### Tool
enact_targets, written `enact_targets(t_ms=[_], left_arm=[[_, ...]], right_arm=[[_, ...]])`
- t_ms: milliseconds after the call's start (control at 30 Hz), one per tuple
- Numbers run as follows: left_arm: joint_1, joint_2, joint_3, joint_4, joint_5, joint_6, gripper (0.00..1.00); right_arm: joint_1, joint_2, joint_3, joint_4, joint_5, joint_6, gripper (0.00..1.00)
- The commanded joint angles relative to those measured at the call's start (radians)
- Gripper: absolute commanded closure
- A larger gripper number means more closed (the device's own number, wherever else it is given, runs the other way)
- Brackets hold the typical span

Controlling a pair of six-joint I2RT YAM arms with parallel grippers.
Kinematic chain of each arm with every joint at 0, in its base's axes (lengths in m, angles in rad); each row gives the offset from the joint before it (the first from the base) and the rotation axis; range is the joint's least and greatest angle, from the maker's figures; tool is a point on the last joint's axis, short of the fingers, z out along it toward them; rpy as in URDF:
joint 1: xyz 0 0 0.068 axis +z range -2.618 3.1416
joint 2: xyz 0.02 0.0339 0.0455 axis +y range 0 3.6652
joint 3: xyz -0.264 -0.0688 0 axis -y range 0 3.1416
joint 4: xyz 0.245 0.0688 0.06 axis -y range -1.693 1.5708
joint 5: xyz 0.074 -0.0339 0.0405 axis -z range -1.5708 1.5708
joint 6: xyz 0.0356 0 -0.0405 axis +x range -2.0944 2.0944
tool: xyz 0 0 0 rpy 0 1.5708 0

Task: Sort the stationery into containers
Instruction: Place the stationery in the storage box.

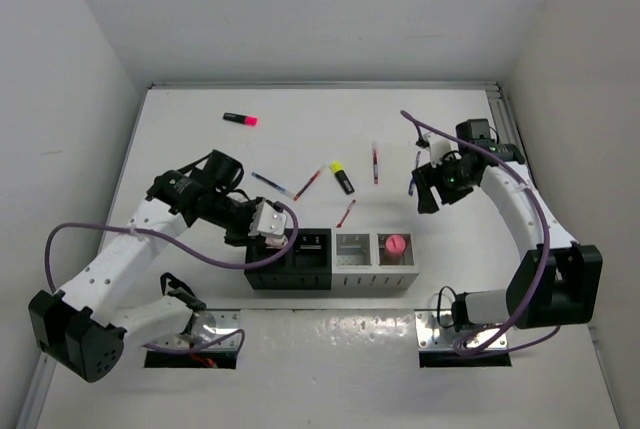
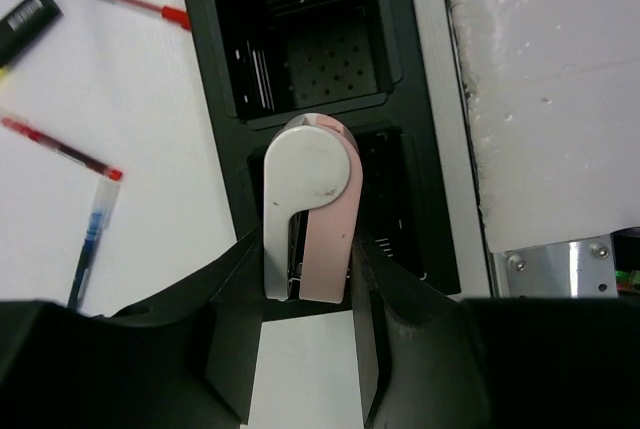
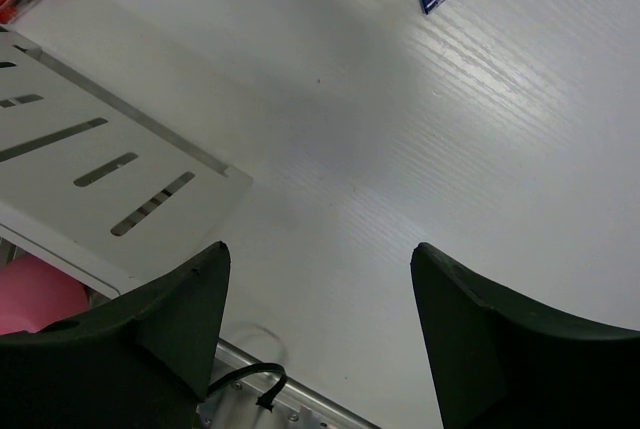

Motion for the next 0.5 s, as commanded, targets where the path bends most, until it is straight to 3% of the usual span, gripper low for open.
enact_targets(t_ms=[0, 400, 467], left_arm=[[-0.011, 0.020, 0.003, 0.052, -0.034, -0.048, 0.65], [0.003, 0.029, 0.000, -0.069, -0.126, 0.092, 0.63], [0.000, 0.032, 0.000, -0.075, -0.136, 0.103, 0.51]], right_arm=[[-0.009, -0.002, 0.039, 0.000, -0.012, -0.018, 0.28], [-0.011, -0.005, 0.010, 0.010, -0.016, -0.010, 0.28], [-0.011, 0.001, 0.013, 0.010, -0.018, -0.012, 0.28]])
